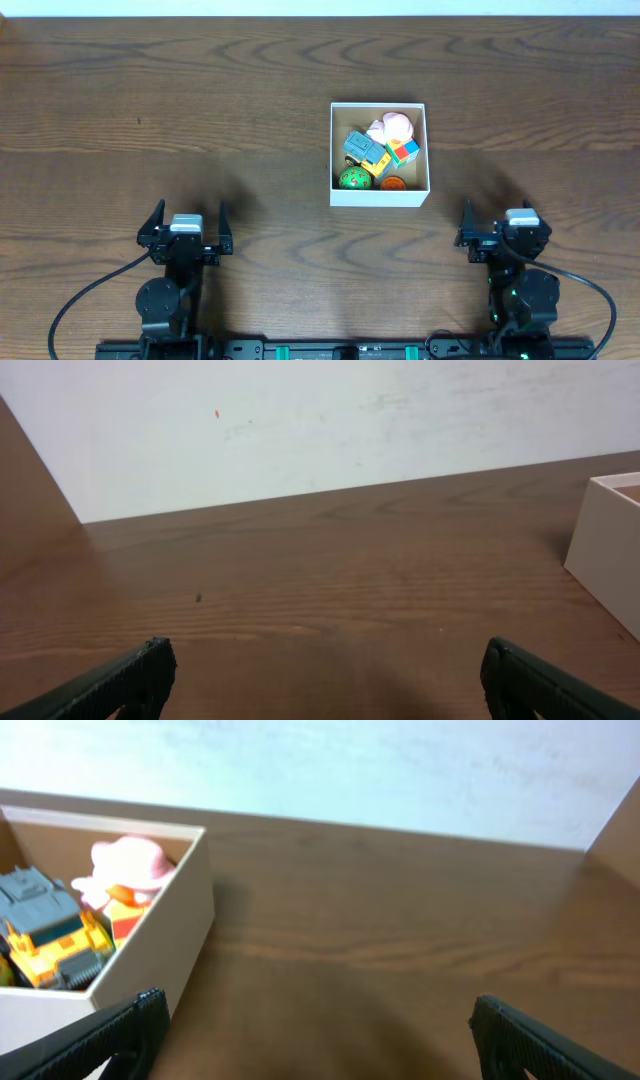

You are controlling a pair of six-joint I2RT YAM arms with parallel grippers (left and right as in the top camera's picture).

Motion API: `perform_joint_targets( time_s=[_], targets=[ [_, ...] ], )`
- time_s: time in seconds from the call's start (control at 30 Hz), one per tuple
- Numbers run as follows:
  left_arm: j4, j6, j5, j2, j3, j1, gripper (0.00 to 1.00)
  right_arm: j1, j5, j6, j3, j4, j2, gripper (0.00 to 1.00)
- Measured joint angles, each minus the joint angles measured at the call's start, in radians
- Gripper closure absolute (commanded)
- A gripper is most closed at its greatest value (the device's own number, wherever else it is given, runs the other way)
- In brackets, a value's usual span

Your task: Pack container

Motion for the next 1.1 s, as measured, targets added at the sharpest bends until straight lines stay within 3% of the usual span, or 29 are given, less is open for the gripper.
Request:
perform_joint_targets(
  time_s=[0.23, 1.1],
  targets=[
    [0.000, 0.000, 0.000, 0.000, 0.000, 0.000, 0.02, 0.000, -0.002, -0.015, 0.000, 0.000, -0.076, 0.01],
    [0.000, 0.000, 0.000, 0.000, 0.000, 0.000, 0.02, 0.000, -0.002, -0.021, 0.000, 0.000, -0.079, 0.01]
  ],
)
